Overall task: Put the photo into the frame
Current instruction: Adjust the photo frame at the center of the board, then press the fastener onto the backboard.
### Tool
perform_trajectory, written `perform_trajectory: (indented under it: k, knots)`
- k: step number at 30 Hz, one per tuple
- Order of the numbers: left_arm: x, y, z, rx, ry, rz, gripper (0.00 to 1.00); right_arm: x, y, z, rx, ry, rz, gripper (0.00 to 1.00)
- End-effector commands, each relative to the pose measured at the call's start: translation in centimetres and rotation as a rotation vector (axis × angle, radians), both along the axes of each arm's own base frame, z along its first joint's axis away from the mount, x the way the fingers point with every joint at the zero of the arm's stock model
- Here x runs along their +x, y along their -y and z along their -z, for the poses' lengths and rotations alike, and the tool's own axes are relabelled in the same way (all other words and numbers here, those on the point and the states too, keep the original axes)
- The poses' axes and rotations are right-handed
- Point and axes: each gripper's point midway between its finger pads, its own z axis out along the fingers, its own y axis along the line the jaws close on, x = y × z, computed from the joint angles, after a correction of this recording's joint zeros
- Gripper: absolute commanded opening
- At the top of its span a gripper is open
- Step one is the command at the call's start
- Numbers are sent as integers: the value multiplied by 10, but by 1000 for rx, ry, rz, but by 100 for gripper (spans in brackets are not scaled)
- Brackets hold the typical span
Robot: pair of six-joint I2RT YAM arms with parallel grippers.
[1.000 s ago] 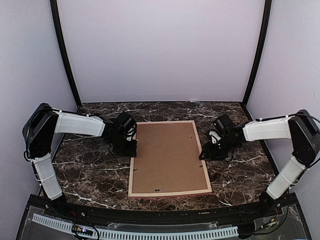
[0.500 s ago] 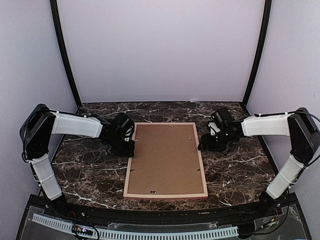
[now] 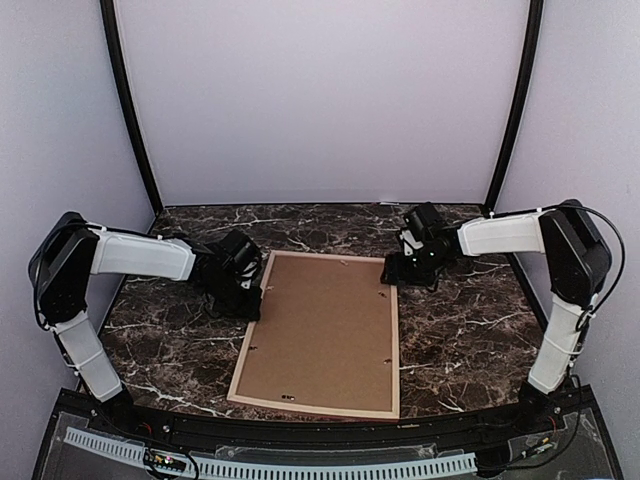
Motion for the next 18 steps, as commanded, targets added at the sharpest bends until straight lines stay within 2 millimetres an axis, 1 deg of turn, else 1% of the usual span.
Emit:
perform_trajectory:
  k: [1, 2, 5, 13, 18]
  knots:
    - [-12, 1, -9, -28, -13, 16, 17, 4, -4, -1, 8, -1, -26, 74]
    - [-11, 2, -9, -29, -13, 15, 17, 2, -5, 0, 12, -3, -30, 76]
    - [-11, 4, -8, -27, -18, 15, 17, -4, -7, 2, 18, -13, -48, 77]
    - [-9, 8, -7, -22, -22, 20, 18, -19, -8, 16, -23, -44, -87, 68]
    - [-9, 9, -5, -19, -30, 20, 18, -22, -10, 20, -80, -37, -111, 69]
